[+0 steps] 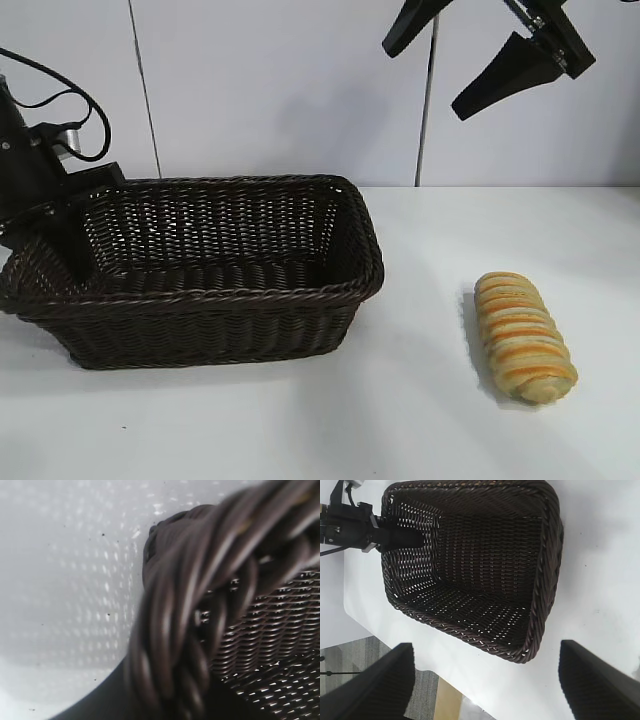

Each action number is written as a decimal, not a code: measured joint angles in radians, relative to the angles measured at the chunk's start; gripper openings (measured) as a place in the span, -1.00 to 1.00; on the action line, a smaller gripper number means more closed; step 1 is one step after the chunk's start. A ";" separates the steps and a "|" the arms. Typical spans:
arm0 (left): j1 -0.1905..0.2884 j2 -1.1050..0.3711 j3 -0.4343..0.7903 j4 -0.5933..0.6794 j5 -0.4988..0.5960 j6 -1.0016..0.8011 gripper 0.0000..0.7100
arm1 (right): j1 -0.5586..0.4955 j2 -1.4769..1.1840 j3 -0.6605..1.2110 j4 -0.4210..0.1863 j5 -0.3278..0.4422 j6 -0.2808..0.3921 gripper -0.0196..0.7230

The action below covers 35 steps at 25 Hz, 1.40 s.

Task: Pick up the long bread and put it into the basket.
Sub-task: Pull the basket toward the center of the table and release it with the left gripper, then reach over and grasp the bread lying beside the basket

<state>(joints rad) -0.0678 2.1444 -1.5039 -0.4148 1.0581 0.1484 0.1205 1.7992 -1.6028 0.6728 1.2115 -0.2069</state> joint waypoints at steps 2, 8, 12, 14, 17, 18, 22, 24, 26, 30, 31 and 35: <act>-0.001 -0.008 -0.015 0.022 0.008 -0.011 0.76 | 0.000 0.000 0.000 0.000 0.000 0.000 0.52; 0.000 -0.099 -0.129 0.140 0.120 -0.103 0.94 | 0.000 0.000 0.000 0.012 0.000 0.000 0.52; 0.000 -0.205 -0.187 0.171 0.154 -0.136 0.95 | 0.000 0.000 0.000 0.017 0.000 0.000 0.52; 0.000 -0.264 -0.194 0.177 0.160 -0.139 0.95 | 0.000 0.000 0.000 0.019 0.000 0.000 0.52; 0.000 -0.329 -0.194 0.182 0.172 -0.148 0.95 | 0.000 0.000 0.000 0.019 0.000 0.000 0.52; 0.000 -0.348 -0.194 0.183 0.173 -0.148 0.95 | 0.000 0.000 0.000 0.019 0.000 0.000 0.52; 0.000 -0.450 -0.189 0.184 0.177 -0.148 0.95 | 0.000 0.000 0.000 0.019 0.000 0.000 0.52; 0.000 -0.534 -0.186 0.185 0.177 -0.148 0.94 | 0.000 0.000 0.000 0.019 0.000 0.000 0.52; 0.000 -0.640 -0.185 0.185 0.179 -0.148 0.94 | 0.000 0.000 0.000 0.019 0.000 0.000 0.52; 0.000 -0.896 -0.185 0.274 0.198 -0.148 0.94 | 0.000 0.000 0.000 0.019 -0.002 0.000 0.52; 0.000 -0.961 -0.185 0.343 0.201 -0.169 0.94 | 0.000 0.000 0.000 0.018 -0.003 0.000 0.52; 0.000 -1.165 -0.187 0.738 0.216 -0.294 0.94 | 0.000 0.000 0.000 0.014 -0.005 0.000 0.52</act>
<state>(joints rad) -0.0676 0.9795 -1.6907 0.3233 1.2746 -0.1458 0.1205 1.7992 -1.6028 0.6873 1.2061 -0.2065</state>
